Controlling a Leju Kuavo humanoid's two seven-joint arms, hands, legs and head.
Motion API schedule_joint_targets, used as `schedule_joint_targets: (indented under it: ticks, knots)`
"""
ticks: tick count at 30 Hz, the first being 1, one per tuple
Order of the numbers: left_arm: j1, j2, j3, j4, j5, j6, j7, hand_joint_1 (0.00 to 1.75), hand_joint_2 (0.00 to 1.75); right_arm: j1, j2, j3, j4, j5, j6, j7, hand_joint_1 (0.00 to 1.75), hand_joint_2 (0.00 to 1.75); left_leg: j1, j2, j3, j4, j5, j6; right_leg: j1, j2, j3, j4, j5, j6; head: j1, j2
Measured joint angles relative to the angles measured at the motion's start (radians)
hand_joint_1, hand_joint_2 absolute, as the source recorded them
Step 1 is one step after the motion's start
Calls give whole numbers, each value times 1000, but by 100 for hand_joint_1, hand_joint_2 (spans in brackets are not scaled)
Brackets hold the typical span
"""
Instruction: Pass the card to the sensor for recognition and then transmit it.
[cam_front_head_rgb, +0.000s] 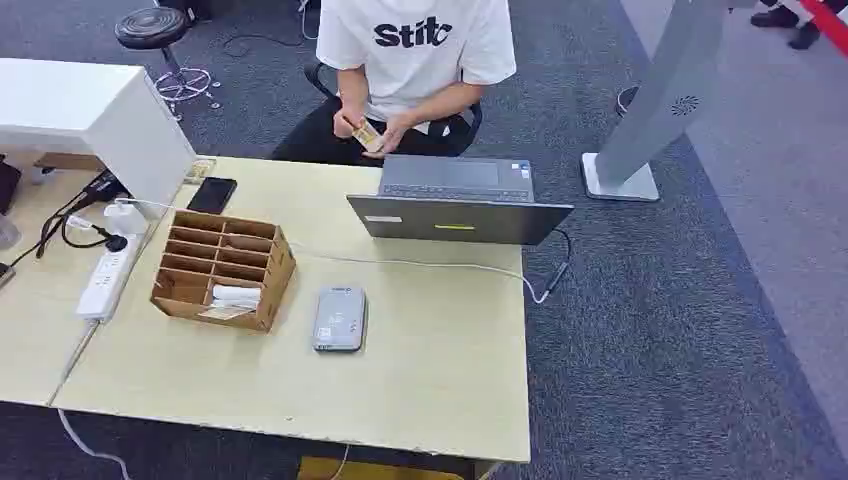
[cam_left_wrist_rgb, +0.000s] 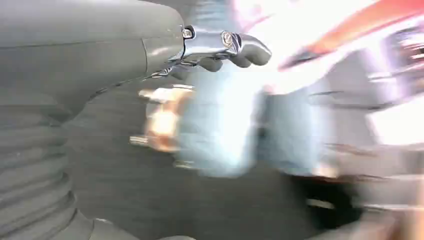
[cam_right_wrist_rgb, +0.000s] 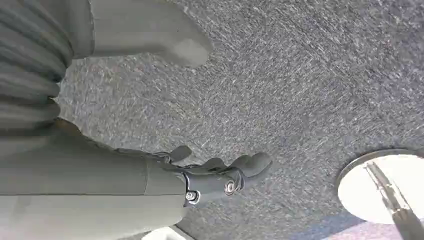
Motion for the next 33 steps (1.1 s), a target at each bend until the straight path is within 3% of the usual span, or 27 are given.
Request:
schedule_joint_targets:
  ticks: [8,15,18,20,23,29,33]
  knots:
    - [50,-98,12,-411,-13,-58,0,0,175,0,7,-11,2,26,0,14,0,175,0,0,1,0,0,0,1,0,0,0,0,0,0,0]
    - [160,-116,-157,-867,-50,-2,0,0,175,0,23,-17,3,54,2,48,0,175,0,0,1,0,0,0,1,0,0,0,0,0,0,0]
    - [189,-108,-227,-974,-41,26,0,0,175,1,32,-18,5,64,2,57,0,175,0,0,1,0,0,0,1,0,0,0,0,0,-1,0]
    - [202,-92,-266,-1019,-42,61,0,0,175,0,35,-18,6,74,3,67,0,175,0,0,1,0,0,0,1,0,0,0,0,0,-1,0]
    - [235,-11,-356,-1065,-71,140,0,0,175,0,41,-19,7,97,10,87,0,175,0,0,1,0,0,-1,1,-1,0,0,0,0,-1,0]
    - [211,111,-478,-1057,-149,184,4,0,175,-1,47,-19,10,131,27,108,0,175,0,-1,2,0,1,-1,1,-1,-2,0,0,-1,0,0]
    - [74,231,-589,-952,-304,144,111,0,175,-13,49,-8,11,185,40,129,0,175,0,-6,2,0,3,-2,1,-7,-1,0,1,-2,0,0]
